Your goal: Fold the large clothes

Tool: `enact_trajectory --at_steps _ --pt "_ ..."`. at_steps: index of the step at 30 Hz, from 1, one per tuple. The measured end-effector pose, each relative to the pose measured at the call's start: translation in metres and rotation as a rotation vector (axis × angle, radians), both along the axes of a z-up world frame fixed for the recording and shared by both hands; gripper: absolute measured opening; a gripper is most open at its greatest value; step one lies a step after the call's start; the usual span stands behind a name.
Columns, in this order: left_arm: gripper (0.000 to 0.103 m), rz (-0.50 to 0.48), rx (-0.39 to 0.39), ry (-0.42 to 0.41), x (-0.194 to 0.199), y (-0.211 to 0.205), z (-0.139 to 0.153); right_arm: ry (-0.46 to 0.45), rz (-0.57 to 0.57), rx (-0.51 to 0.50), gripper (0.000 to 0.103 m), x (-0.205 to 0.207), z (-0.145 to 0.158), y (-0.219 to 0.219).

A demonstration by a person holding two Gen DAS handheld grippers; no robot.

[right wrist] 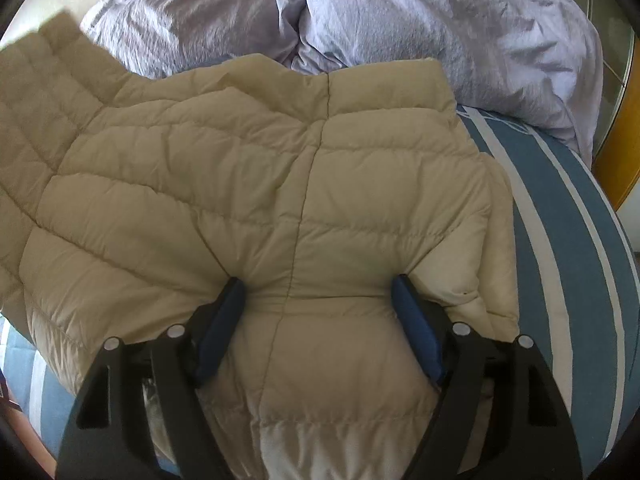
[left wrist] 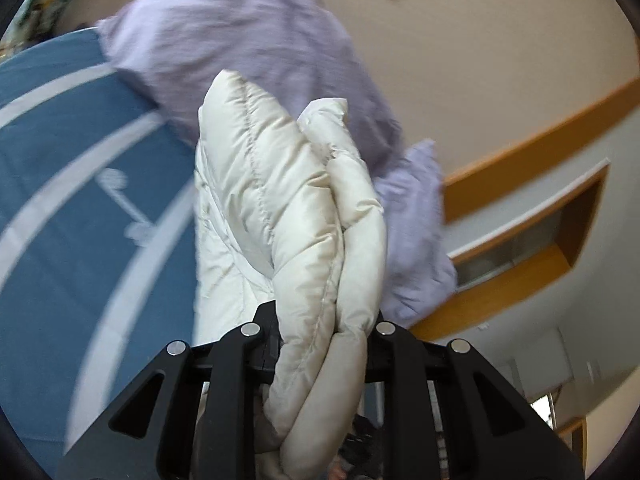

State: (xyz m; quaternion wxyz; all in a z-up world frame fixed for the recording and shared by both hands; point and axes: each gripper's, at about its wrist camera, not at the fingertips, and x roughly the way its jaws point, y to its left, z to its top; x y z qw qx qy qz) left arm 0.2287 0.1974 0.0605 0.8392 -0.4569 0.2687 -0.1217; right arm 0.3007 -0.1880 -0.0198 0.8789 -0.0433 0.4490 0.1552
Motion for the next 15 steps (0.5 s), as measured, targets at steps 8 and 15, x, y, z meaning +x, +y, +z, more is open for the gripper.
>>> enact_trajectory --at_steps 8,15 --pt "0.021 -0.181 -0.015 -0.050 0.023 -0.082 0.018 0.003 0.002 0.024 0.077 0.001 0.002 -0.003" --pt "0.021 -0.310 -0.017 -0.023 0.051 -0.148 0.009 0.005 0.012 0.043 0.077 0.002 0.007 -0.007"
